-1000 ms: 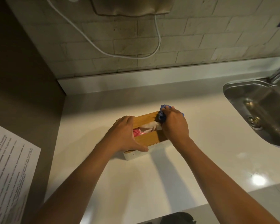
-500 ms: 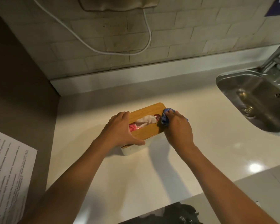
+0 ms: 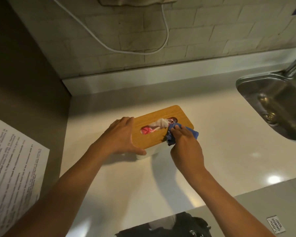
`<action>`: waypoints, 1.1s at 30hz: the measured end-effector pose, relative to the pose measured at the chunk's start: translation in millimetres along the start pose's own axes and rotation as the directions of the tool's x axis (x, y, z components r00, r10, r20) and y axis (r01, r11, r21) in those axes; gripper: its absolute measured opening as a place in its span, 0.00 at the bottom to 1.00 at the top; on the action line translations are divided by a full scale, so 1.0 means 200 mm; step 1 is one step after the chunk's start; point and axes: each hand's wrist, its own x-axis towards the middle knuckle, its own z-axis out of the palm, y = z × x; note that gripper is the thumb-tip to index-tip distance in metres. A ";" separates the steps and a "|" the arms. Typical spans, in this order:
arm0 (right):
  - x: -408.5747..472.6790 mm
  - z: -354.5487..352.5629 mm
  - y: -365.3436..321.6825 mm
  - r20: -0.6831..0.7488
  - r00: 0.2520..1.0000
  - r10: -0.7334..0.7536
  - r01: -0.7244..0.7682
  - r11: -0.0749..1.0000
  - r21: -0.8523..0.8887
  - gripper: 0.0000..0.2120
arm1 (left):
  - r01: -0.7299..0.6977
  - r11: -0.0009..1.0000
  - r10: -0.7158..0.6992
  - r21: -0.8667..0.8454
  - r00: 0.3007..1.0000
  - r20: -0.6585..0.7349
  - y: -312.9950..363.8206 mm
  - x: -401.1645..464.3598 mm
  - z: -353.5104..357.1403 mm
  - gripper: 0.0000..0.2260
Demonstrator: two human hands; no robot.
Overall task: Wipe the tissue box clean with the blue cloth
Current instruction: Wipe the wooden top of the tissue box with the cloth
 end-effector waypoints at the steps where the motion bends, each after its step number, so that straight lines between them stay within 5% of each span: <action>1: -0.02 0.03 -0.05 0.001 1.000 -0.023 0.023 1.000 0.010 0.25 | -0.002 1.000 0.002 -0.021 1.000 -0.007 0.00 -0.01 0.00 0.61; 6: -0.13 0.12 -0.27 0.022 0.963 -0.268 0.263 0.958 0.115 0.27 | -0.040 0.996 0.037 -0.085 0.999 -0.040 0.00 0.00 0.01 0.59; 12: 0.02 0.04 -0.01 -0.044 0.999 -0.013 0.015 0.999 0.044 0.30 | -0.033 0.998 0.030 -0.061 0.998 -0.049 -0.01 -0.01 0.02 0.61; 18: -0.13 0.17 -0.27 0.033 0.962 -0.270 0.264 0.957 0.119 0.29 | -0.060 0.995 0.052 -0.083 0.994 -0.093 -0.01 0.00 0.04 0.52; 25: 0.04 0.05 0.03 -0.037 0.999 -0.026 0.027 0.999 0.043 0.32 | -0.033 0.994 0.025 -0.105 0.996 -0.081 -0.01 -0.02 0.05 0.60; 33: -0.11 0.15 -0.17 0.013 0.962 -0.271 0.267 0.955 0.130 0.28 | -0.048 0.996 0.042 -0.070 0.996 -0.082 -0.01 -0.01 0.03 0.58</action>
